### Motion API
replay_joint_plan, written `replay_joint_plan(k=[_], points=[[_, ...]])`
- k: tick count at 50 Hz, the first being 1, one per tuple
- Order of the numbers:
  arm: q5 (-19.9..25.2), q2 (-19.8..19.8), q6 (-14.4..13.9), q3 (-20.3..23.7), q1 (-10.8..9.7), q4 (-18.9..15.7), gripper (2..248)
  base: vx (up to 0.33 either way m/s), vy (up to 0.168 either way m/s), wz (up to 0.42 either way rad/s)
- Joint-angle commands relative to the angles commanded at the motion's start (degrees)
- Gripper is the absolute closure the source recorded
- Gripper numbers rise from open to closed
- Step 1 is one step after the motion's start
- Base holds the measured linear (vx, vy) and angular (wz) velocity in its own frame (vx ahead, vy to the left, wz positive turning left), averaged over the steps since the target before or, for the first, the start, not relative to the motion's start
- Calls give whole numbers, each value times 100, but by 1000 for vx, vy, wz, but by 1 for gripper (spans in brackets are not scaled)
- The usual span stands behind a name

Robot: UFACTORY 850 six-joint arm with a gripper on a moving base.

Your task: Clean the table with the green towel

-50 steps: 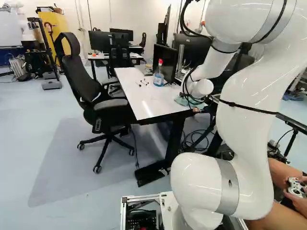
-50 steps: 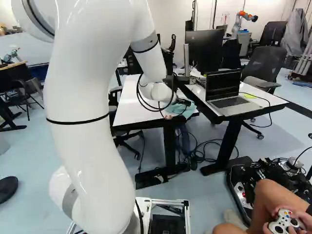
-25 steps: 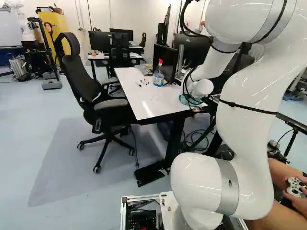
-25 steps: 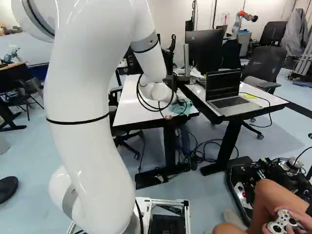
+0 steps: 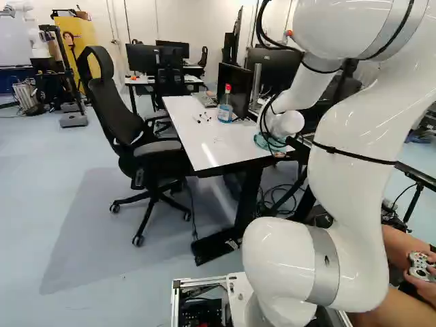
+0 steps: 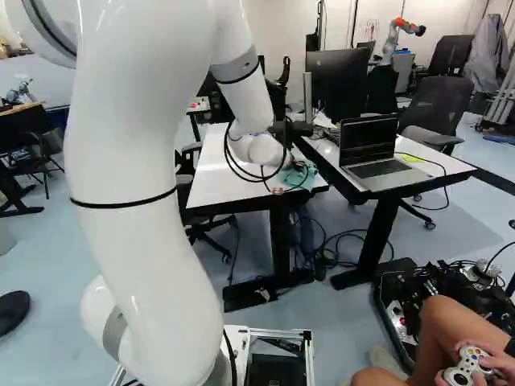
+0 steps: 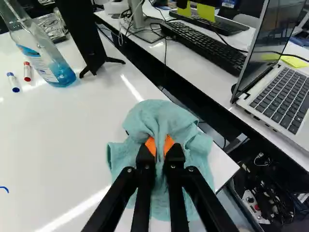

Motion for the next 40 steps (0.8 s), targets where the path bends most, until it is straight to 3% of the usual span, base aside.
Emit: replay_joint_plan(k=[19,40], points=[[-36,231,0,-7,134,0,212,0,0,0],[-793,502,0,-2,351,139,212,0,0,0]])
